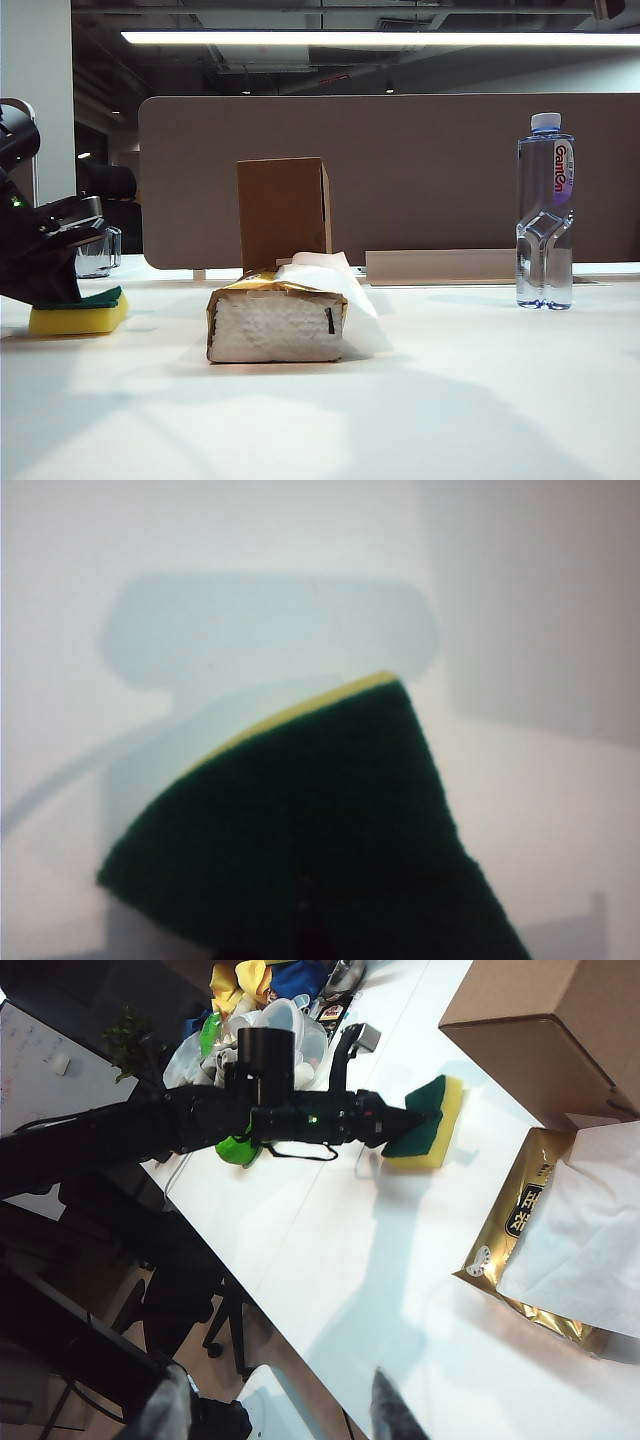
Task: Move the sponge from left to right to wipe the table, avoiding obstacles on the table, and finally reaching the bottle of mineral water.
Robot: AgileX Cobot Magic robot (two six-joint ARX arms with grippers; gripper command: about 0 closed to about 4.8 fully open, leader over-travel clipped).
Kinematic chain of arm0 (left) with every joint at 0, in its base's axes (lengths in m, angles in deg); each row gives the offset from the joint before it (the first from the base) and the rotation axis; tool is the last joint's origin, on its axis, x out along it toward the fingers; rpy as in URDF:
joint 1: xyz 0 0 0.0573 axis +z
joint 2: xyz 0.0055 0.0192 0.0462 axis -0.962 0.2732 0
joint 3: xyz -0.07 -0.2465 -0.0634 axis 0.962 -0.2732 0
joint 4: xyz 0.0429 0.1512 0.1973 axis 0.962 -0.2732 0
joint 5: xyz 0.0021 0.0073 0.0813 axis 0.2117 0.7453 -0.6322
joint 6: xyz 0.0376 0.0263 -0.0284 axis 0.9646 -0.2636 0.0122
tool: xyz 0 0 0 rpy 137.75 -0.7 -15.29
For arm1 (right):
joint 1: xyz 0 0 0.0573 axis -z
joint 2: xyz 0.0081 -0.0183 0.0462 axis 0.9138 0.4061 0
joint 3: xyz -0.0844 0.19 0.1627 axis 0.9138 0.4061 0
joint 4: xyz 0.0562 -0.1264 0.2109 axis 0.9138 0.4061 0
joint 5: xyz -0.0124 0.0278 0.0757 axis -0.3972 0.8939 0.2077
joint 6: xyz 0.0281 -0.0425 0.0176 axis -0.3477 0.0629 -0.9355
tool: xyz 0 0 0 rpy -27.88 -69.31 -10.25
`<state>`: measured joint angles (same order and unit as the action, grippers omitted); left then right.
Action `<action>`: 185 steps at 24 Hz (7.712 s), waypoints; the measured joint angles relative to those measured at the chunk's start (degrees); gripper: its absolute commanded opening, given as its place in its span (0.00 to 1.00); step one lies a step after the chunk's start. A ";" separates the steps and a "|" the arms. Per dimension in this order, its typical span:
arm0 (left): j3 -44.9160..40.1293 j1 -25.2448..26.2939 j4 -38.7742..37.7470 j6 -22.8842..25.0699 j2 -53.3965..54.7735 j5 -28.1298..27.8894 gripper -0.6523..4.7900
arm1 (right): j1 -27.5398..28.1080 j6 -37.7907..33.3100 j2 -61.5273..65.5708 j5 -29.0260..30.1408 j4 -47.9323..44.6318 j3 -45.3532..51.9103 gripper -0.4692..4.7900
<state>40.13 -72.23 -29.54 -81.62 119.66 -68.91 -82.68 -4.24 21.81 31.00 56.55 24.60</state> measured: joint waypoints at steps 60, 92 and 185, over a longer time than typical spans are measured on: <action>-43.78 -3.21 -2.62 -11.80 -46.45 1.84 0.11 | -0.59 1.66 -1.11 4.31 9.46 -0.02 0.53; -43.93 -41.59 25.73 -37.62 -32.04 -9.70 0.11 | -0.59 4.50 -5.70 4.33 15.54 -0.02 0.53; -20.33 -20.74 -9.11 -12.15 -55.01 -6.25 0.52 | -0.61 6.29 -9.38 5.57 29.97 -0.02 0.53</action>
<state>19.80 -92.98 -38.65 -93.77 64.65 -75.17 -83.30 2.06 12.43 36.57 86.52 24.58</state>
